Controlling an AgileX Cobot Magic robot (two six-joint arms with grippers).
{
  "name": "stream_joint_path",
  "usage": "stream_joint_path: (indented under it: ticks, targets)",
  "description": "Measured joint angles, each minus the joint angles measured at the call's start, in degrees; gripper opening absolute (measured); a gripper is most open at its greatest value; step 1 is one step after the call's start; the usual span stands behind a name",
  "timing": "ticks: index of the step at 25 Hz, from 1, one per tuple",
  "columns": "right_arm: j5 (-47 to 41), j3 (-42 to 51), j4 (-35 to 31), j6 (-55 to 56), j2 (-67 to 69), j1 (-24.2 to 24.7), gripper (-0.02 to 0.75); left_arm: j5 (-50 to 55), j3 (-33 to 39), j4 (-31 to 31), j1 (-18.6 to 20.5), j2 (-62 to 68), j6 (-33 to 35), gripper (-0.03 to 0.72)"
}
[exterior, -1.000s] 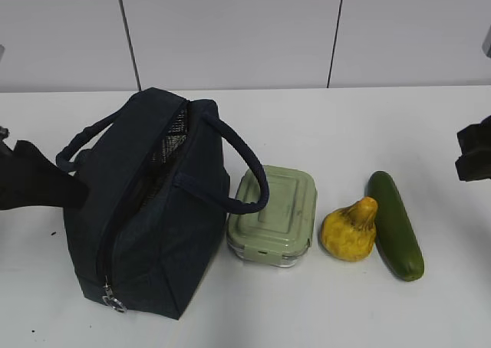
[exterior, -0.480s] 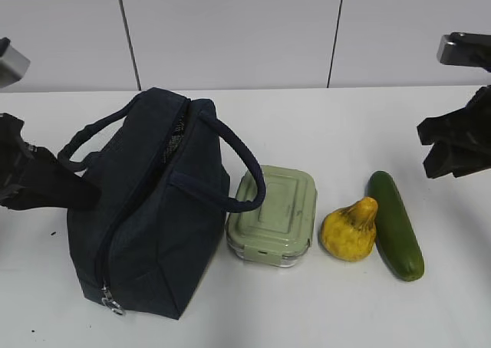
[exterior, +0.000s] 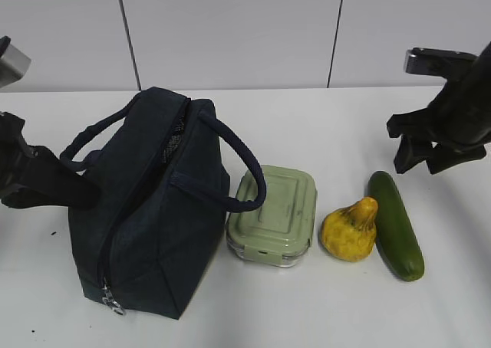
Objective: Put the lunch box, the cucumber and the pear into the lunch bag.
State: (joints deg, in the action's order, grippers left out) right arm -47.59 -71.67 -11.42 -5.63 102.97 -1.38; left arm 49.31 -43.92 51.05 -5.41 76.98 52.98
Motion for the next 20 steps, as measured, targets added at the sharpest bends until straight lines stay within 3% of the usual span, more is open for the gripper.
stream_joint_path:
  ticks: [3,7,17,20]
  targets:
    - [-1.75,-4.06,-0.37,0.0,4.68,0.0,0.503,0.0,0.0,0.0,0.0,0.0,0.0,-0.013]
    - [-3.55,-9.0,-0.48,0.06,9.8,0.0,0.545,0.0,0.0,0.03,0.0,0.0,0.0,-0.013]
    - [-9.0,-14.39,-0.65,0.14,18.75,0.0,0.553,-0.49,0.0,0.35,0.0,0.03,0.0,-0.015]
    - [-10.07,-14.39,-0.65,0.14,19.52,0.0,0.489,-0.7,0.0,0.35,0.0,0.03,0.0,-0.015]
